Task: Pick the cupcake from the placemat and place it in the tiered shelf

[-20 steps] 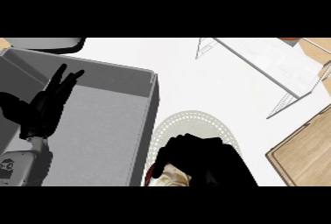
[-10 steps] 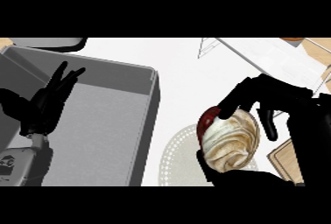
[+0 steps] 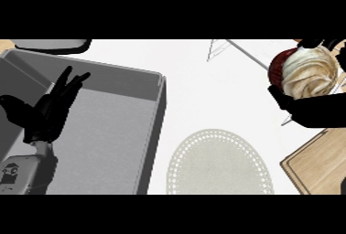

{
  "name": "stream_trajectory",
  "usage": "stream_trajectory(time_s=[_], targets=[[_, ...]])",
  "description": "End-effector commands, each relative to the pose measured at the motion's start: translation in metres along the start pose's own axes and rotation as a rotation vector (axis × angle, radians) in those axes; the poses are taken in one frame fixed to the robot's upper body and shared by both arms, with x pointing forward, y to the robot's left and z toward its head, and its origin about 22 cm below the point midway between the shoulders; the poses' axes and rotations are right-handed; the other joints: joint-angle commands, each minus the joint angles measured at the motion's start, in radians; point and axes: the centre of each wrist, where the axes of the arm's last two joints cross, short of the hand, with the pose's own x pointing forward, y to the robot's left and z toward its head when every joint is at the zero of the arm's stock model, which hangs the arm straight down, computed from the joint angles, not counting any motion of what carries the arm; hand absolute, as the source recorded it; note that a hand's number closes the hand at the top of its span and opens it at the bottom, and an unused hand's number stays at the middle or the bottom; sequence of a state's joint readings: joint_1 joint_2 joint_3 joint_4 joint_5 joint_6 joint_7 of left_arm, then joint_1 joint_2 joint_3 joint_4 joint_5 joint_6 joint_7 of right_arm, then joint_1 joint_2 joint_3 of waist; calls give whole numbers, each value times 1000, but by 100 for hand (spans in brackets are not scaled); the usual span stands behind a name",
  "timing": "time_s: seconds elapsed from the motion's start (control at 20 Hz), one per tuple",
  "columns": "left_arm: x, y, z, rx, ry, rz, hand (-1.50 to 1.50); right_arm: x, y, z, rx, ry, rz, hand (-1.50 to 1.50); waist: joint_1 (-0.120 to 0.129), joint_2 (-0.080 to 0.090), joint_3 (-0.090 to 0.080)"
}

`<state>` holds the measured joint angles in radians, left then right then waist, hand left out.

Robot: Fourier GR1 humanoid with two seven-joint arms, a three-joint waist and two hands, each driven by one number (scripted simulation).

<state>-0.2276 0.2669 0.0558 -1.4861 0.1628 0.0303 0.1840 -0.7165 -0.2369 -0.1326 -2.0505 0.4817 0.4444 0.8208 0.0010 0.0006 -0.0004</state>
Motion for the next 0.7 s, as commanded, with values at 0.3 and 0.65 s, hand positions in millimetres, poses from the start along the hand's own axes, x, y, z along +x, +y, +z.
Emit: stream_trajectory(time_s=[0.3, 0.65], targets=[[15, -10, -9, -7, -1, 3, 0, -100, -49, -40, -93, 94, -35, 150, 1, 4, 1], [14, -16, -3, -22, -8, 7, 0, -139, -46, -62, -73, 97, -44, 150, 5, 1, 1]])
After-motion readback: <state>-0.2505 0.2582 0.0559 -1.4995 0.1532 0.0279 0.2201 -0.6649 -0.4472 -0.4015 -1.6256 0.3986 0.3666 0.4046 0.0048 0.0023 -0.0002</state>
